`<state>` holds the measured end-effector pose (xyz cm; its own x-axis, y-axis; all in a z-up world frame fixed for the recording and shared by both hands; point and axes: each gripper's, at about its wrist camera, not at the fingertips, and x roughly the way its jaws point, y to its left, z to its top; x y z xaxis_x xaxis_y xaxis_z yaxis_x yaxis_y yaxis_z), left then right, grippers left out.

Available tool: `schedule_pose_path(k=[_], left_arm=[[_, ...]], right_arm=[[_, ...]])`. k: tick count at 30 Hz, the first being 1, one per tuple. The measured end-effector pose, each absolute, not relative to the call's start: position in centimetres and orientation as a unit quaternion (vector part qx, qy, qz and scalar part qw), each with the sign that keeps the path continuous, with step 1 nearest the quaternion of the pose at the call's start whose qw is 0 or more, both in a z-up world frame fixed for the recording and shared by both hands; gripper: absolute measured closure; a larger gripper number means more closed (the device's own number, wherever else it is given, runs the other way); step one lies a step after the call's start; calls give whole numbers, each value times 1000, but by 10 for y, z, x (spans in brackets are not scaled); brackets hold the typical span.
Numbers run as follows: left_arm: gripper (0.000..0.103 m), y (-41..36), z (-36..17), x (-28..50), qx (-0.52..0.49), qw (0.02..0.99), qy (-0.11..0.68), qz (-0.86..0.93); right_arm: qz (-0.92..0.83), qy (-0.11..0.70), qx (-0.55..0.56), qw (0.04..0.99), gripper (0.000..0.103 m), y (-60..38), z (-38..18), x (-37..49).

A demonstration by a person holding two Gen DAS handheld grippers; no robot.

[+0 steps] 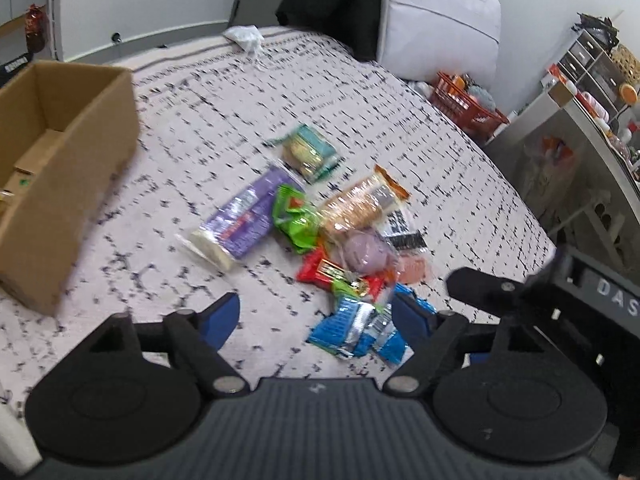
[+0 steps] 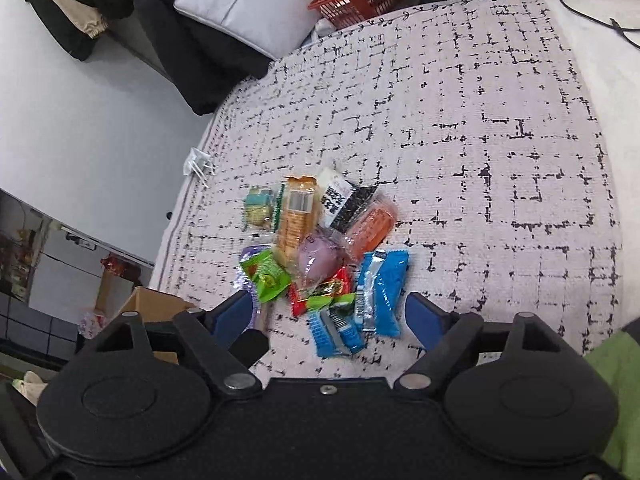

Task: Organize snacks
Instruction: 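Grasp the blue packet with the right gripper while the left gripper grasps a blue-green packet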

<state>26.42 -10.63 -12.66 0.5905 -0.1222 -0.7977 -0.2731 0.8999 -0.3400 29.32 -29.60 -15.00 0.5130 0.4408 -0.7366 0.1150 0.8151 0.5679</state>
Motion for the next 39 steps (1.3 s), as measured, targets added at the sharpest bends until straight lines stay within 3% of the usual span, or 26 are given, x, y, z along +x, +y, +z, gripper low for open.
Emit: schedule_pose_path(k=[18,25,28,33,39], left_arm=[[48,-137,-181,305,-219,844,490,7],[69,-138,-183,309,-214,845,489,6],[70,-135,-182,306,-217,844,490,11],[71,-126,-178,297,-218,845,488,24],[71,-112,-161,282,-229,848,478,32]], right_arm=[[56,515,316,795,33,-306,-189,320],[59,525,302,793,39,-298,-199,325],[55,531,298,792,45,-296,-202,328],[57,534,286,794,47,-292,-205,328],[56,532,264,802,62,-289,-208,327]])
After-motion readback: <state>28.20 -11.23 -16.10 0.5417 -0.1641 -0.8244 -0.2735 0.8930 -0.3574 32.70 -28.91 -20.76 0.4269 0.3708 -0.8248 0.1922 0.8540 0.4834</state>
